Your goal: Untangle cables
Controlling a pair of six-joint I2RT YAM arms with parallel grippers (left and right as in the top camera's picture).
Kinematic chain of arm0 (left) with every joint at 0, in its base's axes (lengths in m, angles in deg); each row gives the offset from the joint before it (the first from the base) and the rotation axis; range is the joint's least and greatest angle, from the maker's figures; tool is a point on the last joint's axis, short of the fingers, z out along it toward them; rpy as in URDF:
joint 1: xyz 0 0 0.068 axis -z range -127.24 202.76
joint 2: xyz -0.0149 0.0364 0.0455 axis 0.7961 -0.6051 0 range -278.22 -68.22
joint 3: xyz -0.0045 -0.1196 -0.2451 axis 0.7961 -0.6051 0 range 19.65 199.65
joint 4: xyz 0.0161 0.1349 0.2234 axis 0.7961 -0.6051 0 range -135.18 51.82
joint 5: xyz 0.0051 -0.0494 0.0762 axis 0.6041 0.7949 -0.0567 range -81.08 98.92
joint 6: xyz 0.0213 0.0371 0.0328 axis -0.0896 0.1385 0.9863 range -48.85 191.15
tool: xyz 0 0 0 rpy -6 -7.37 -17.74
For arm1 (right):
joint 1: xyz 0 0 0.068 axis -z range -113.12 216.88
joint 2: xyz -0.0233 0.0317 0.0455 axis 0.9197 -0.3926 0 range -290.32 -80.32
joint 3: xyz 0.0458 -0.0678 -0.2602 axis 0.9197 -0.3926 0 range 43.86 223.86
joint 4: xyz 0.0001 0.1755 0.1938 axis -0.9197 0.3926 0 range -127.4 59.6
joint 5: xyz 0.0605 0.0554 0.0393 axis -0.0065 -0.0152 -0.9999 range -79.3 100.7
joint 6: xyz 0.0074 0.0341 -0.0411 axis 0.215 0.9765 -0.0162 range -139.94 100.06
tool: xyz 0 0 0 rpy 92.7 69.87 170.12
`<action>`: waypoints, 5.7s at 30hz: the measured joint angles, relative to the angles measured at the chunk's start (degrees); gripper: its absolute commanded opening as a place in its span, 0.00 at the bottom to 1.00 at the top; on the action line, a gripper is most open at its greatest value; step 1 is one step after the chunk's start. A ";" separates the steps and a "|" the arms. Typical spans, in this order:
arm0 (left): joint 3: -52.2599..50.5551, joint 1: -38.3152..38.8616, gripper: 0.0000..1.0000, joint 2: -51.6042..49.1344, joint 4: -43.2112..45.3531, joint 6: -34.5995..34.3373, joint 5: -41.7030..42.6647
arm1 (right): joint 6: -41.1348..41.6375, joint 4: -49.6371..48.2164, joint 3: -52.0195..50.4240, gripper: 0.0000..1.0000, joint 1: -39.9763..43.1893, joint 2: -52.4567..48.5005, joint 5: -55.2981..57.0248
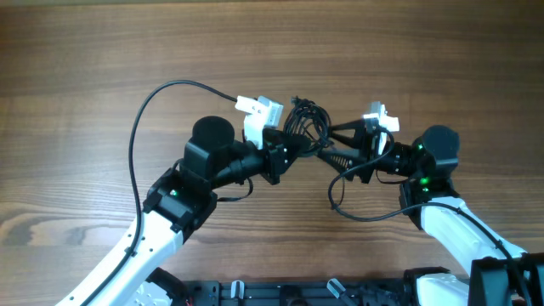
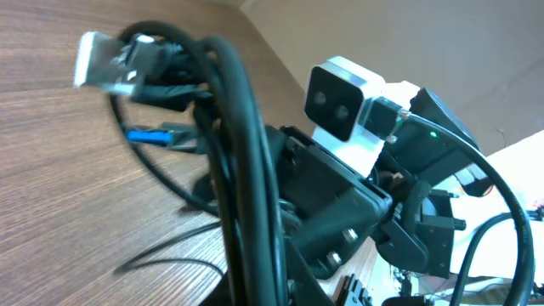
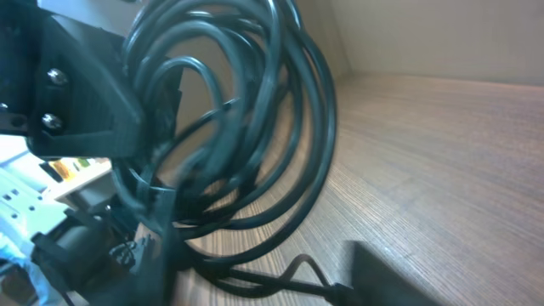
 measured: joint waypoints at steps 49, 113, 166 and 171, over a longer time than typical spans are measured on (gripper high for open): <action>-0.57 -5.18 0.04 -10.12 10.88 -0.72 -3.69 | 7.98 -1.55 0.04 0.04 0.48 0.15 -17.38; -0.55 -5.38 0.04 -9.57 12.17 -14.73 -7.65 | 15.37 3.08 -0.02 1.00 1.70 0.11 3.41; -0.20 -7.98 0.04 -8.98 12.26 16.61 10.03 | 37.00 -2.58 -0.48 1.00 -2.91 -0.26 12.85; -0.20 -15.82 0.04 -9.05 12.11 14.29 20.90 | 33.62 -2.60 -0.44 1.00 10.49 -0.26 5.55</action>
